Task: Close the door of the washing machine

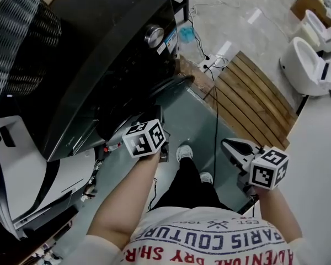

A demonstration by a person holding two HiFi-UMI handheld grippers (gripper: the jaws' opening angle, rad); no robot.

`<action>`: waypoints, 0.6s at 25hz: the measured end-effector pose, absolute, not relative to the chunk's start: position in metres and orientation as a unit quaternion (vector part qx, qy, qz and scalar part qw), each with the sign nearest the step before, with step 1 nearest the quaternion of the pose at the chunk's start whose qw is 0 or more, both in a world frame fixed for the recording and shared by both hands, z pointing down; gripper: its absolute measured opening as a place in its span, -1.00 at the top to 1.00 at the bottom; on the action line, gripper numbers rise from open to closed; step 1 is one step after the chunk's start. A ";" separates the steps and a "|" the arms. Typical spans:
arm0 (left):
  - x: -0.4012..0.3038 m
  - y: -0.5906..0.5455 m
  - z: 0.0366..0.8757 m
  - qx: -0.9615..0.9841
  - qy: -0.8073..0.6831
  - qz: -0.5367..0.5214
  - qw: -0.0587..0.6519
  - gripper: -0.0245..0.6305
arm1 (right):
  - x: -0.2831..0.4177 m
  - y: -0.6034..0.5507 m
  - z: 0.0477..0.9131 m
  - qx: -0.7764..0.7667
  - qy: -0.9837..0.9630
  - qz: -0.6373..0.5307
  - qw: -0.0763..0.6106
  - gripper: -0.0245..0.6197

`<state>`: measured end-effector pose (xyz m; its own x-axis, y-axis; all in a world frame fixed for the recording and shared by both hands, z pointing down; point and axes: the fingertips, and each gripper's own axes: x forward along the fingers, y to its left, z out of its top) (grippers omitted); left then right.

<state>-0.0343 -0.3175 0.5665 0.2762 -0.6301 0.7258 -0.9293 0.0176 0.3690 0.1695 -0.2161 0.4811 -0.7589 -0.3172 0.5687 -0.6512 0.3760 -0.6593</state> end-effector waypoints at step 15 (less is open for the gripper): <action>-0.076 -0.342 0.554 0.642 -0.642 0.134 0.397 0.85 | 0.144 -0.240 0.478 0.285 -0.813 0.458 0.217 0.85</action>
